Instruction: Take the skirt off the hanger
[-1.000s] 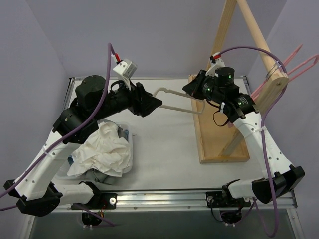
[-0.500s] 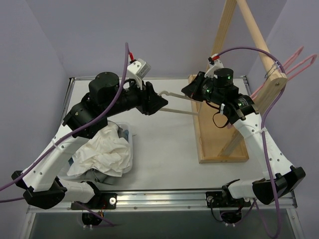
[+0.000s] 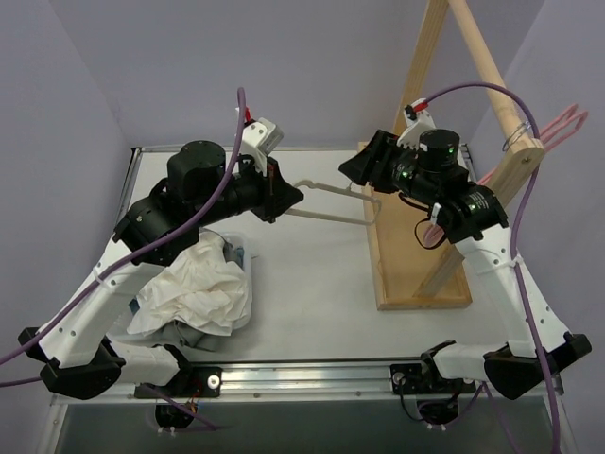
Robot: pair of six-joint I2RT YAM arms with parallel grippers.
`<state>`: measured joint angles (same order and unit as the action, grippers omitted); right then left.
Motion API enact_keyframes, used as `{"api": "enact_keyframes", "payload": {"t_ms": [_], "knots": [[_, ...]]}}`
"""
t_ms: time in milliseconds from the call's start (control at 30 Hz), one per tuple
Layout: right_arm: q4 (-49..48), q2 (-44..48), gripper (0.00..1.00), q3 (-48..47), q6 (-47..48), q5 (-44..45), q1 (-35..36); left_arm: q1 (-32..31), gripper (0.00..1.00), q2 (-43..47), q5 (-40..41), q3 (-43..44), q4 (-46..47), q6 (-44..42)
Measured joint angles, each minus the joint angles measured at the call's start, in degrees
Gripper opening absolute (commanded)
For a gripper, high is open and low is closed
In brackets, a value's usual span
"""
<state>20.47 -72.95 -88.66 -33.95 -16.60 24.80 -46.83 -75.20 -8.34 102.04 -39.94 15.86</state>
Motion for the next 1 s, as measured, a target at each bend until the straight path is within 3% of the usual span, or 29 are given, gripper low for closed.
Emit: {"api": "enact_keyframes", "payload": {"t_ms": [167,367,667,867,1000], "knots": [[0.22,1.86,0.79,-3.45,-0.39,-1.16,0.11,0.0,0.02,3.28,2.34,-0.74,-1.01,-0.81],[1.09,3.96,0.86,-5.01,-0.74,-1.46,0.11,0.0,0.02,6.75,5.46,-0.72,-0.42,-1.29],[-0.57,5.51,0.8,-9.46,-3.45,-5.2,0.11,0.0,0.02,0.26,3.65,4.83,1.68,-1.29],[-13.05,11.58,0.75,-14.01,-8.35,-8.35,0.11,0.0,0.02,-7.23,-1.75,9.92,5.97,-1.51],[-25.27,16.41,0.56,-15.93,-13.07,-10.58,0.11,-0.04,0.02,-11.56,-6.12,11.19,11.17,-1.14]]}}
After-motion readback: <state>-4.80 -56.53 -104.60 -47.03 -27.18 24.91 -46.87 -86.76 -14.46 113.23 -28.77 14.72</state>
